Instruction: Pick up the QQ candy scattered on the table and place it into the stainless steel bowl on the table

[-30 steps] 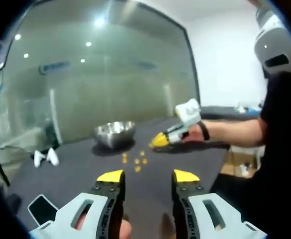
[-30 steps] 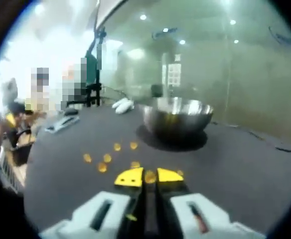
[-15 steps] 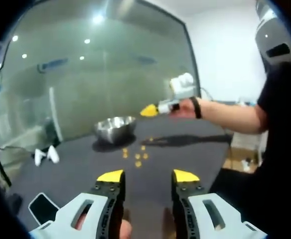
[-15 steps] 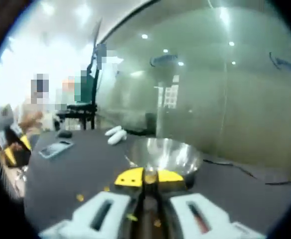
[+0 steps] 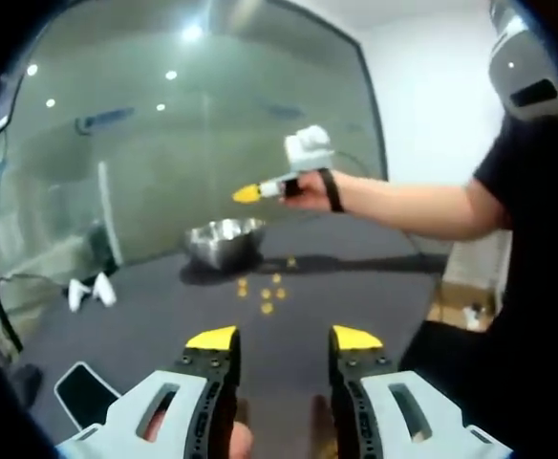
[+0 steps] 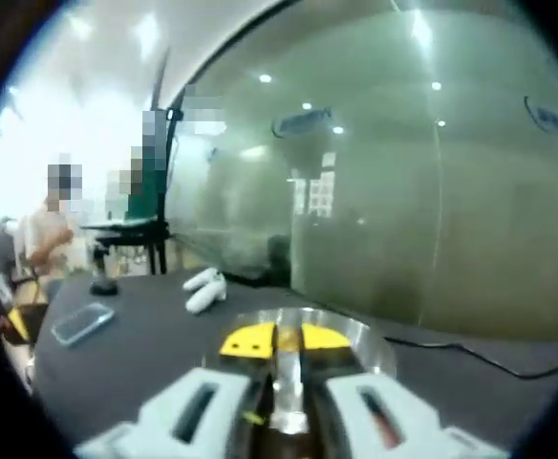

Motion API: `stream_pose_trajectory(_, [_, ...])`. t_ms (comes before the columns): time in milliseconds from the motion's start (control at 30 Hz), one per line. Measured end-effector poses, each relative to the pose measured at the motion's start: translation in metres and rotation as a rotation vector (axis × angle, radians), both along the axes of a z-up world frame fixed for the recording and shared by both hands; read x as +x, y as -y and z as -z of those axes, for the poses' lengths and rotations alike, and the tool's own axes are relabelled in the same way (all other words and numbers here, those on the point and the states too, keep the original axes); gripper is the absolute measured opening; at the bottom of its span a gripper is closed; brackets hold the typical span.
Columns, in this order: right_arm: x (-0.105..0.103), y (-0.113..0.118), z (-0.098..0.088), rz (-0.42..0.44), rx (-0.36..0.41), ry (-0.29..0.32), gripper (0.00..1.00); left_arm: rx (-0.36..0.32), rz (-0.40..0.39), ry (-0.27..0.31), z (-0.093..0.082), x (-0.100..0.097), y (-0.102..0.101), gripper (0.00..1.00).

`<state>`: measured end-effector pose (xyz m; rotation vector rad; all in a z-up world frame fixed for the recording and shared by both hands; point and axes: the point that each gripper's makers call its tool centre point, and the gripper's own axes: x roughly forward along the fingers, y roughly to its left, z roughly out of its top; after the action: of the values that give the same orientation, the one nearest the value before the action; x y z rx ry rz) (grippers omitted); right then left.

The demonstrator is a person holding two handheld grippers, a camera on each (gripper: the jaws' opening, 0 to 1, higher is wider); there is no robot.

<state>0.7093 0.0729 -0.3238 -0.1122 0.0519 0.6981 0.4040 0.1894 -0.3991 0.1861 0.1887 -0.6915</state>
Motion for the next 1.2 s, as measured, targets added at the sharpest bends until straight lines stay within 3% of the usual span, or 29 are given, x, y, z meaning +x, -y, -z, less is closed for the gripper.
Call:
stream_pose_trajectory(133, [0.002, -0.005, 0.000, -0.008, -0.024, 0.020, 0.10, 0.008, -0.013, 0.006, -0.001, 0.001, -0.005, 0.39])
stream_pose_trajectory(267, [0.004, -0.007, 0.001, -0.022, 0.007, 0.012, 0.23, -0.004, -0.033, 0.010, -0.005, 0.004, -0.013, 0.39])
stream_pose_trajectory(433, [0.002, -0.005, 0.000, -0.022, 0.014, 0.007, 0.22, -0.001, -0.033, 0.009, -0.004, 0.005, -0.012, 0.38])
stream_pose_trajectory(533, [0.002, -0.003, 0.000, -0.021, 0.020, 0.007, 0.22, 0.038, -0.055, 0.049, -0.006, 0.007, -0.016, 0.38])
stream_pose_trajectory(700, [-0.004, -0.006, 0.003, -0.031, 0.013, 0.000, 0.22, -0.004, -0.063, 0.045, -0.012, 0.010, -0.018, 0.38])
stream_pose_trajectory(1100, [-0.016, 0.010, 0.005, -0.030, -0.023, 0.012, 0.21, -0.008, -0.073, 0.056, -0.015, 0.010, -0.017, 0.37])
stream_pose_trajectory(1200, [-0.029, 0.015, 0.001, -0.051, 0.089, -0.070, 0.21, -0.013, -0.075, 0.057, -0.016, 0.011, -0.017, 0.37])
